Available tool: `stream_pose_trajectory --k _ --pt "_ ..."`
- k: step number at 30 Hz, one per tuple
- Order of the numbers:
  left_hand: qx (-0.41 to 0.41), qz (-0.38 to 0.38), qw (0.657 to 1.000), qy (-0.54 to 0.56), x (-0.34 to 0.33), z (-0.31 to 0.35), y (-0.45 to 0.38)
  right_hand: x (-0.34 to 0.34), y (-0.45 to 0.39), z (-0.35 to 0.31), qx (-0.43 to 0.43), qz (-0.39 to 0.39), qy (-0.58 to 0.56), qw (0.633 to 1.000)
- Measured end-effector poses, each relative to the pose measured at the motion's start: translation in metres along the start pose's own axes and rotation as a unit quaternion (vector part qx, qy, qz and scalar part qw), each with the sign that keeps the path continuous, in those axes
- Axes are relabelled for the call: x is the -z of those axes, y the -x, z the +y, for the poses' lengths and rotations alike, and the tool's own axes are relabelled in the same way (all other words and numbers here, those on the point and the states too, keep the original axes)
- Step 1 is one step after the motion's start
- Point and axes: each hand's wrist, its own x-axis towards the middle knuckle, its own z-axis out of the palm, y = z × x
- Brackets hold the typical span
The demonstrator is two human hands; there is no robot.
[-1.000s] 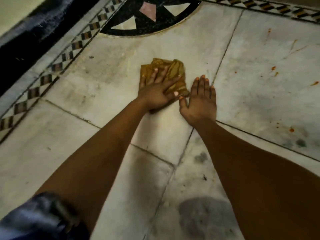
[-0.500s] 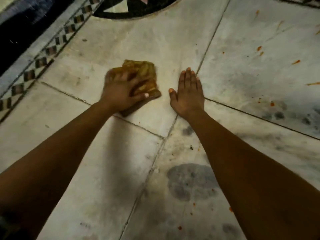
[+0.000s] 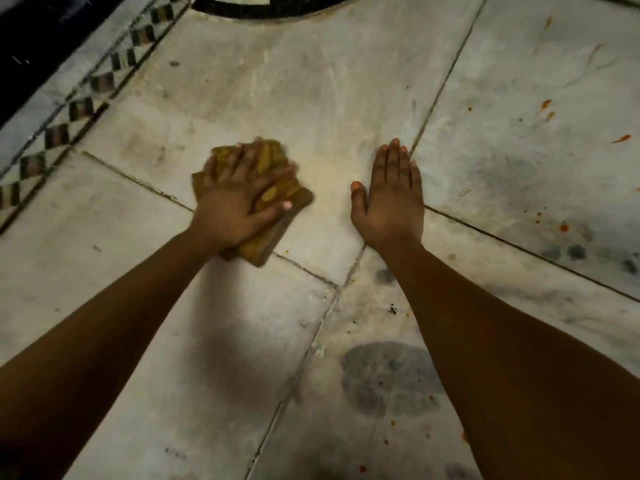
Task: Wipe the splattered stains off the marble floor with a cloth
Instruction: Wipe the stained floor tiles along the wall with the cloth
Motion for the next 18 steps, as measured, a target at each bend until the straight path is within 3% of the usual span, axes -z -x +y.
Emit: stream_pose_trajectory --k 3,6,11,15,18 --pt "0.132 0.005 0.991 0.013 0.006 -0.033 -0.021 -0.002 0.0 -0.001 -0.002 0.006 0.0 1.0" --pt "0.228 -0.009 0.973 0.04 0.009 -0.016 -0.067 -0.002 0.0 0.0 -0.002 0.009 0.0 1.0" --pt "0.11 -0.004 0.994 0.014 -0.011 0.061 -0.044 -0.001 0.0 0.0 0.004 0.005 0.009 1.0" --pt "0.036 0.011 0.999 0.002 -0.015 0.054 0.043 0.001 0.0 0.0 0.001 -0.003 0.013 1.0" --pt "0.106 0.008 0.994 -0.005 -0.008 0.011 0.044 0.0 0.0 0.0 0.001 -0.009 0.012 1.0"
